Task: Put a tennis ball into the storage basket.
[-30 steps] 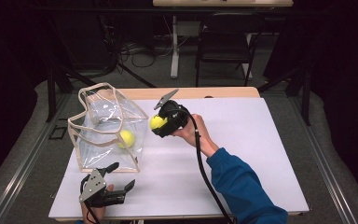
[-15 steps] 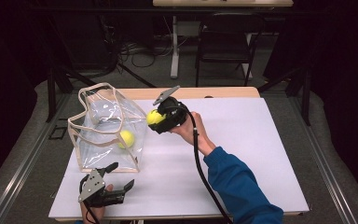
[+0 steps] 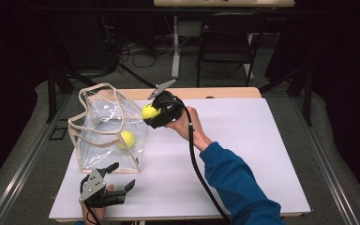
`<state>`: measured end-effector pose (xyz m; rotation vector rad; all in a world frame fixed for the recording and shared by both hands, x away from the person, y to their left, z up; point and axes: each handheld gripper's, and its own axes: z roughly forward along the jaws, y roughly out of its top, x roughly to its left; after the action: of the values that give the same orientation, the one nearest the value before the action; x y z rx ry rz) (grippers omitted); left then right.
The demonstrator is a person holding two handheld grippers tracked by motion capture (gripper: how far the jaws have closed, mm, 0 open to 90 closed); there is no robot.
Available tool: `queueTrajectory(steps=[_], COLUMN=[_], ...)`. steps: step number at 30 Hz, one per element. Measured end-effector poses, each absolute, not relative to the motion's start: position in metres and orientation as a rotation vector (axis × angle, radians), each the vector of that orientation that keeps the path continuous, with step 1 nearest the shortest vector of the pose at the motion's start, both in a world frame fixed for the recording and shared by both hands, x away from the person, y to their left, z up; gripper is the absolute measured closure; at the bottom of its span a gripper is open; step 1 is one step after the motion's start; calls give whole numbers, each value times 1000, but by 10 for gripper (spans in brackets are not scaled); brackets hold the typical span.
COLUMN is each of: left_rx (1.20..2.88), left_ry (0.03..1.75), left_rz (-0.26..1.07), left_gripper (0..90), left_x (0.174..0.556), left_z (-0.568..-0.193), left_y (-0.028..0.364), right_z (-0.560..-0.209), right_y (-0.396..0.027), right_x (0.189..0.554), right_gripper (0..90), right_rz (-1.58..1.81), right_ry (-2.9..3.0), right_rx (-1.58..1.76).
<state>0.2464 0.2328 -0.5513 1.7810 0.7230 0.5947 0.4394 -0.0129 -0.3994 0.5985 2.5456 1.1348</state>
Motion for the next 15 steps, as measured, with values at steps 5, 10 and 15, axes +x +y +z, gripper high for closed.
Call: queueTrajectory(steps=[5, 10, 15], left_rx=[1784, 1789, 1784], left_ry=[726, 722, 733], left_rz=[590, 593, 595], left_gripper=[160, 160, 160], left_x=[249, 248, 247], left_z=[-552, -551, -551], left_y=[232, 232, 232], right_z=[-391, -384, -382], right_y=[-16, -13, -10], right_x=[439, 438, 438], right_gripper=[270, 270, 270], right_rz=[1143, 1157, 1177], right_ry=[2527, 2514, 2508], right_rx=[598, 586, 581])
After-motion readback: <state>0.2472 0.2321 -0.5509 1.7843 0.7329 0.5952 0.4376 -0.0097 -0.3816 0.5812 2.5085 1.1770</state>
